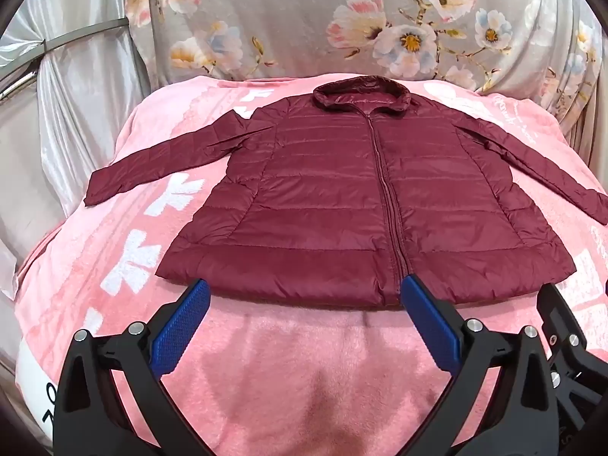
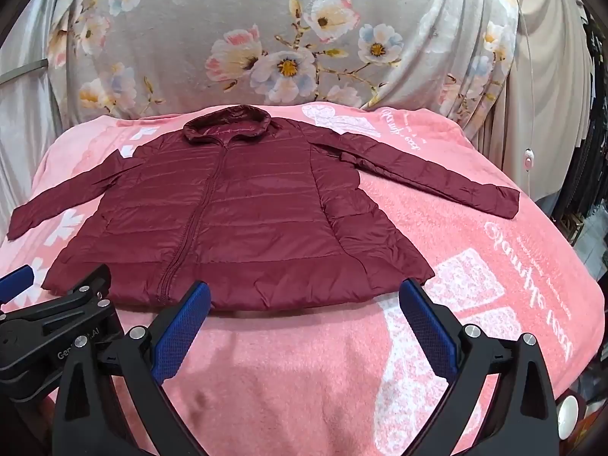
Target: Fold large clothes
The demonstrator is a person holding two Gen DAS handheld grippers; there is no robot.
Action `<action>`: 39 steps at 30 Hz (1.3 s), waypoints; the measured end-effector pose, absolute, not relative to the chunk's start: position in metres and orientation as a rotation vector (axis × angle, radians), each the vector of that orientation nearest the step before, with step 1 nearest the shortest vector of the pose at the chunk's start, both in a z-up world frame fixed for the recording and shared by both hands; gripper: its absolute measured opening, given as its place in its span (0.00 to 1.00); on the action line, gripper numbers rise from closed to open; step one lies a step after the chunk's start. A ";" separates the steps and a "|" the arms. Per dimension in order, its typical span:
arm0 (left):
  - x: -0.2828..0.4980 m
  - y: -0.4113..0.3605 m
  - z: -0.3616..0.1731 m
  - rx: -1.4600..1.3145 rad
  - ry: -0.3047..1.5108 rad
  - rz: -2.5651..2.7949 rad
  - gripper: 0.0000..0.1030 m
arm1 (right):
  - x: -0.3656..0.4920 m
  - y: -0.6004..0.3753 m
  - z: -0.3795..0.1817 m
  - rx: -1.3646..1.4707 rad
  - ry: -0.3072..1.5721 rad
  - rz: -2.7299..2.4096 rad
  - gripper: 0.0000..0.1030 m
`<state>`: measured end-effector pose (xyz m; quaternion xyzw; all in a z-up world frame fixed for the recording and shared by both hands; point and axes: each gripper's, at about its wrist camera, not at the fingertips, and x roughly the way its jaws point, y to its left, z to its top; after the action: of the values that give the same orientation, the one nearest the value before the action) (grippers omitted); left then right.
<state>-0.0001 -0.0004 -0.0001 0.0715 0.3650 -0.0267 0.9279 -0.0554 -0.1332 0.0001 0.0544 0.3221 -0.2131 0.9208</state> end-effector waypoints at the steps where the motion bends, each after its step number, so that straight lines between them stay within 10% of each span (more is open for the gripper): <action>1: 0.000 -0.001 0.000 0.148 0.750 -0.053 0.95 | -0.056 -0.133 0.000 0.112 0.663 -0.437 0.95; 39: -0.017 0.008 0.016 0.134 0.704 -0.042 0.95 | -0.071 -0.129 0.008 0.123 0.642 -0.428 0.95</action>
<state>-0.0165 0.0076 0.0163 0.0658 0.3444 -0.0206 0.9363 -0.0707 -0.1287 0.0082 0.0600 0.3129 -0.2086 0.9246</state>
